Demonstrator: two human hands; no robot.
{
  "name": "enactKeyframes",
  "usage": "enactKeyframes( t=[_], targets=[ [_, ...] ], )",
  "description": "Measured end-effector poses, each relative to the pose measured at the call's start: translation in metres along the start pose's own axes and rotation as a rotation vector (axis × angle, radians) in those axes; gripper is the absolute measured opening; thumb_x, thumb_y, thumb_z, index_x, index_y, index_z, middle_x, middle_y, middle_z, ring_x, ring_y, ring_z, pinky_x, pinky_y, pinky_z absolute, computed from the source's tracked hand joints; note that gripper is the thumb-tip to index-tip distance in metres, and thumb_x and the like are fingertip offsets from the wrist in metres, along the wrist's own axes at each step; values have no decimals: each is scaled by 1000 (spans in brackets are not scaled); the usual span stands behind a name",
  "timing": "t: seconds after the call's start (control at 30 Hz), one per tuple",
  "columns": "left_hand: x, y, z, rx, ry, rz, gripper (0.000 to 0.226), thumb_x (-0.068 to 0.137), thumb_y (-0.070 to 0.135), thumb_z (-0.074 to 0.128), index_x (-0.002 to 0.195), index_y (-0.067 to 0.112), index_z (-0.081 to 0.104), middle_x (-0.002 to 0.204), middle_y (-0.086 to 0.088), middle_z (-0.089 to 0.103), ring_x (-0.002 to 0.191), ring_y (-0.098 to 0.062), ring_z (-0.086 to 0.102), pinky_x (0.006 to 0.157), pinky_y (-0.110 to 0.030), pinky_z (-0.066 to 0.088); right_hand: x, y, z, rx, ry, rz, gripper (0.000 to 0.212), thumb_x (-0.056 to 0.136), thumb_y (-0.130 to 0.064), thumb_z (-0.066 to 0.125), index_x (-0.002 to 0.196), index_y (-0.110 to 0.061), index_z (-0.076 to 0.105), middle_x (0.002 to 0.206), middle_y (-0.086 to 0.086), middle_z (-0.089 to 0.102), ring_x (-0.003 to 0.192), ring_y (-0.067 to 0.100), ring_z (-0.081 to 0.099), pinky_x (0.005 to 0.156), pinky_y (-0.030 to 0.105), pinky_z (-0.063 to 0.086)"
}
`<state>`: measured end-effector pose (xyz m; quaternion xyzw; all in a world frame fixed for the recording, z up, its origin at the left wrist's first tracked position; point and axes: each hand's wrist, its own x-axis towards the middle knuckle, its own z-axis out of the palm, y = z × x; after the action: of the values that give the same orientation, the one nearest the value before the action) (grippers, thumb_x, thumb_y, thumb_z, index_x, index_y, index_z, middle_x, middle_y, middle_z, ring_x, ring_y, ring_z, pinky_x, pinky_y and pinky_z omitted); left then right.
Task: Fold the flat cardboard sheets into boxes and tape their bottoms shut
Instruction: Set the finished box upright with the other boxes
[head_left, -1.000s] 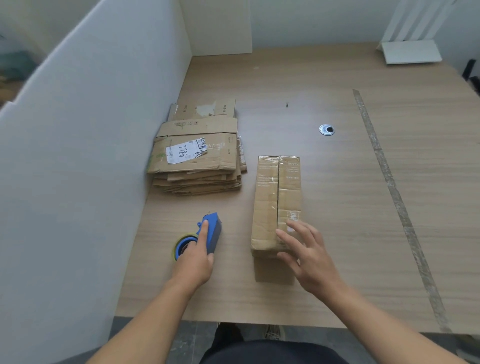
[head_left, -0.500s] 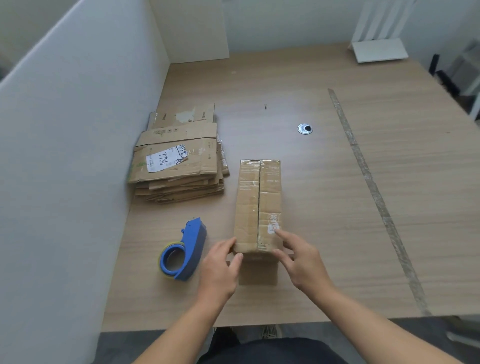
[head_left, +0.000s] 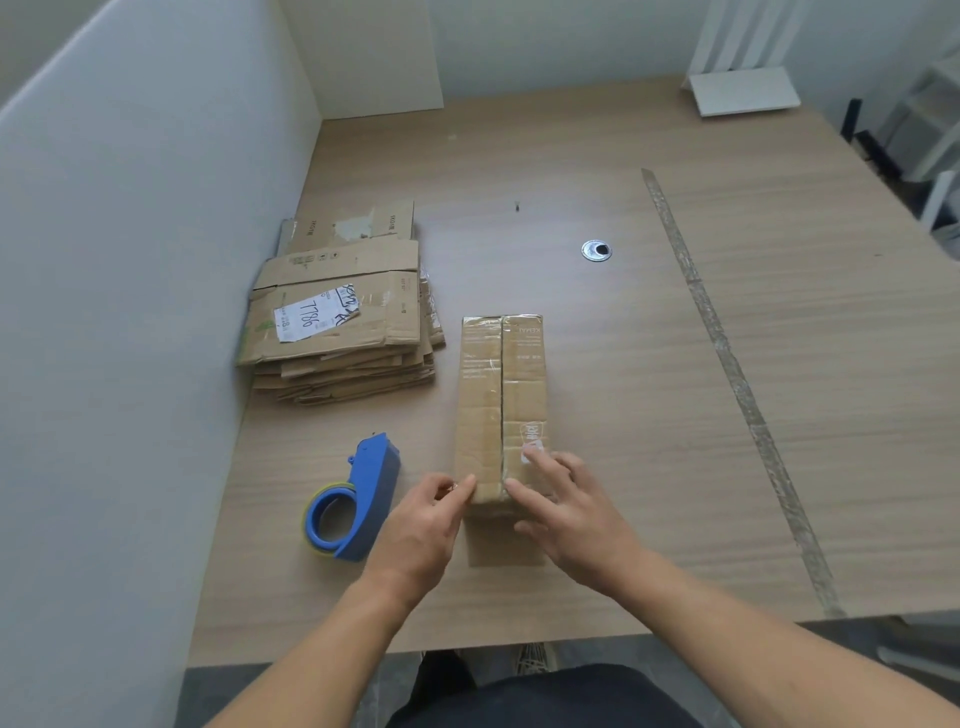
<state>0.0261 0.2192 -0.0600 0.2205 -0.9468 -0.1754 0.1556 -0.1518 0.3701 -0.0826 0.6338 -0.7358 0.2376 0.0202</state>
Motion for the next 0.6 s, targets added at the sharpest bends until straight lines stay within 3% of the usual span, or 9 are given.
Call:
enactKeyframes(
  t=[0.1,0.23,0.3,0.43,0.6],
  targets=[
    [-4,7,3,-88,67,-160,33,92,21,60,121,9,70,101,1,66,81,-14,65,69,-27,56,5,-4,5,-87,57,-15,36,87,-34,63,121,-22,61,141,9,52,115,38,46,83,50,54],
    [-8,-1,-1,-161,120,-247,29,89,11,71,117,7,72,105,1,72,91,-8,66,90,-12,47,8,-7,4,-122,38,-71,43,93,-42,56,134,-31,54,141,4,52,130,37,44,104,52,43],
    [-7,-5,-1,-202,104,-269,31,86,10,75,117,8,73,108,0,73,95,-5,65,95,-8,43,14,-9,5,-116,26,-70,44,93,-45,55,135,-34,52,133,8,54,131,38,45,106,52,40],
    [-5,4,5,-311,120,-353,31,87,15,75,118,15,73,114,4,73,103,-2,66,96,-22,50,26,-9,7,-19,95,-40,28,90,-33,57,115,-25,68,103,15,59,111,37,55,85,48,55],
    [-11,30,13,-451,149,-711,32,95,22,66,127,15,68,126,8,66,114,4,53,99,-6,34,28,-10,4,22,64,8,25,89,-33,56,111,-27,67,100,15,57,93,34,55,76,45,55]
  ],
)
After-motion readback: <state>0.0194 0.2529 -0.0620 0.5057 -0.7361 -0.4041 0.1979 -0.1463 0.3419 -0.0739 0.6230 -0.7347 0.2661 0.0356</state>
